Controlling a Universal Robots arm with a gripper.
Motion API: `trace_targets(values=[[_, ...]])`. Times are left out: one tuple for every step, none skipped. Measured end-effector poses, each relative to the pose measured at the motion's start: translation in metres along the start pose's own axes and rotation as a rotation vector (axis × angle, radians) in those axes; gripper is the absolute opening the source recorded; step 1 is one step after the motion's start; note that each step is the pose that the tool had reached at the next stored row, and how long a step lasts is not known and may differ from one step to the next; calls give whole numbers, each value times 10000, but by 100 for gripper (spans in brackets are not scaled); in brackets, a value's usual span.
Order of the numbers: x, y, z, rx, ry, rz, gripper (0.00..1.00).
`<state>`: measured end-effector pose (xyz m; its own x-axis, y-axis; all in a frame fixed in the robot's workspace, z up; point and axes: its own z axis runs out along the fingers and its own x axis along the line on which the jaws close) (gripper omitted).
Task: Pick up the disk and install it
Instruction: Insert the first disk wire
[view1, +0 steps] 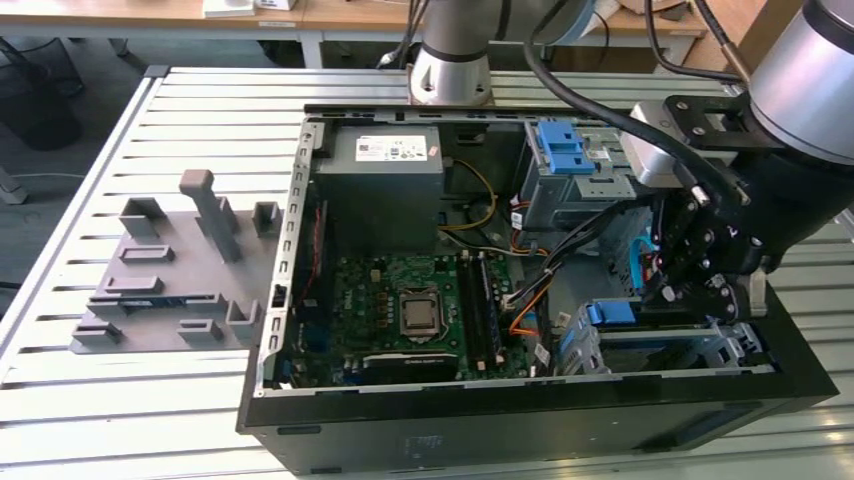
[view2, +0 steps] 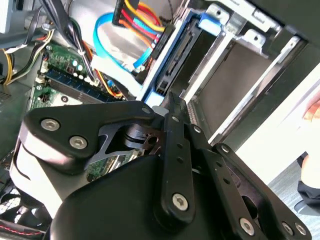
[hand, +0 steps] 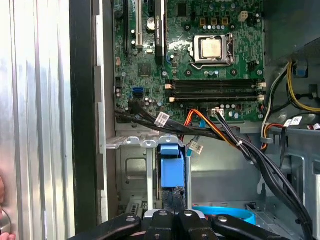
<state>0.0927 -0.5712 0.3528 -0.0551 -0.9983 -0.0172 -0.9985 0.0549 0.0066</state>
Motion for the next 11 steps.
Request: trace_targets(values=[[-1, -18, 0, 0, 0, 0, 11], [-2, -33, 0, 0, 0, -1, 11], [-3, -51, 0, 0, -1, 0, 11], [-4, -70, 0, 0, 0, 0, 11], [-5, -93, -1, 0, 0, -1, 11], [-6, -111, 0, 0, -1, 0, 11], [-7, -129, 0, 0, -1, 0, 11], [-8, -147, -1, 0, 0, -1, 11], [-9, -161, -1, 0, 0, 0, 11], [-10, -170, -1, 0, 0, -1, 11], [-11, -178, -5, 0, 0, 0, 11]])
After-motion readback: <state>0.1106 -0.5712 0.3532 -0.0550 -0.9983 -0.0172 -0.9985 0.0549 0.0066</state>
